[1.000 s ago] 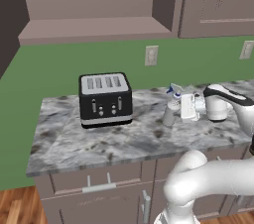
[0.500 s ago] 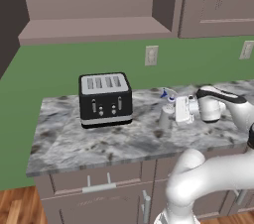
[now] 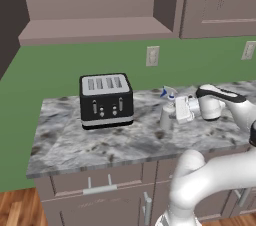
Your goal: Move the cutting board and knife to the sink. Then move spray from the cabinet to the counter.
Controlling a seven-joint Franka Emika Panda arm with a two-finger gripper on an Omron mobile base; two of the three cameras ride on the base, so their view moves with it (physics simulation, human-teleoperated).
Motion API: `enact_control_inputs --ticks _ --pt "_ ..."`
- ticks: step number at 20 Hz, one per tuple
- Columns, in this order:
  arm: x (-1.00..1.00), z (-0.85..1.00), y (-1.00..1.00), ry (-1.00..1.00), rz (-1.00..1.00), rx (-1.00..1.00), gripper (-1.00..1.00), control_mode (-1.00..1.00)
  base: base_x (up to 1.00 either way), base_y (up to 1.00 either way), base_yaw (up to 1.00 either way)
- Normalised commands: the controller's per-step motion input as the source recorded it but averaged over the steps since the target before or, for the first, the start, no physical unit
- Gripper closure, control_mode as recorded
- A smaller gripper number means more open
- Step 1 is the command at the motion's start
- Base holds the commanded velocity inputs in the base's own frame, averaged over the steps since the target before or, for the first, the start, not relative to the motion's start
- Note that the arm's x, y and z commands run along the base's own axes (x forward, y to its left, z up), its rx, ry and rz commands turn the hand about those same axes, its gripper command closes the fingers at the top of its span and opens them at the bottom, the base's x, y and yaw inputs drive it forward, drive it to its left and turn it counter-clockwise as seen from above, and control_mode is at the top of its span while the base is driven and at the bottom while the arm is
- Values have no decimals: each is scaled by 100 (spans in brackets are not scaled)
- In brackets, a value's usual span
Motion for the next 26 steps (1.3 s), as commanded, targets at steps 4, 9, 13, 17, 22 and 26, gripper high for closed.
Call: enact_control_inputs --ticks 4,9,13,17,22,26 --pt "0 -27 6 0 1 0 -100 -100 0 0 0" --pt "-4 -9 0 0 0 0 -100 -100 0 0 0" --pt "0 0 1 0 0 0 -100 -100 0 0 0" --pt "0 0 2 0 0 0 -100 -100 0 0 0" --pt "0 0 0 0 0 0 -100 -100 0 0 0" --pt "0 0 0 0 0 0 -100 -100 0 0 0"
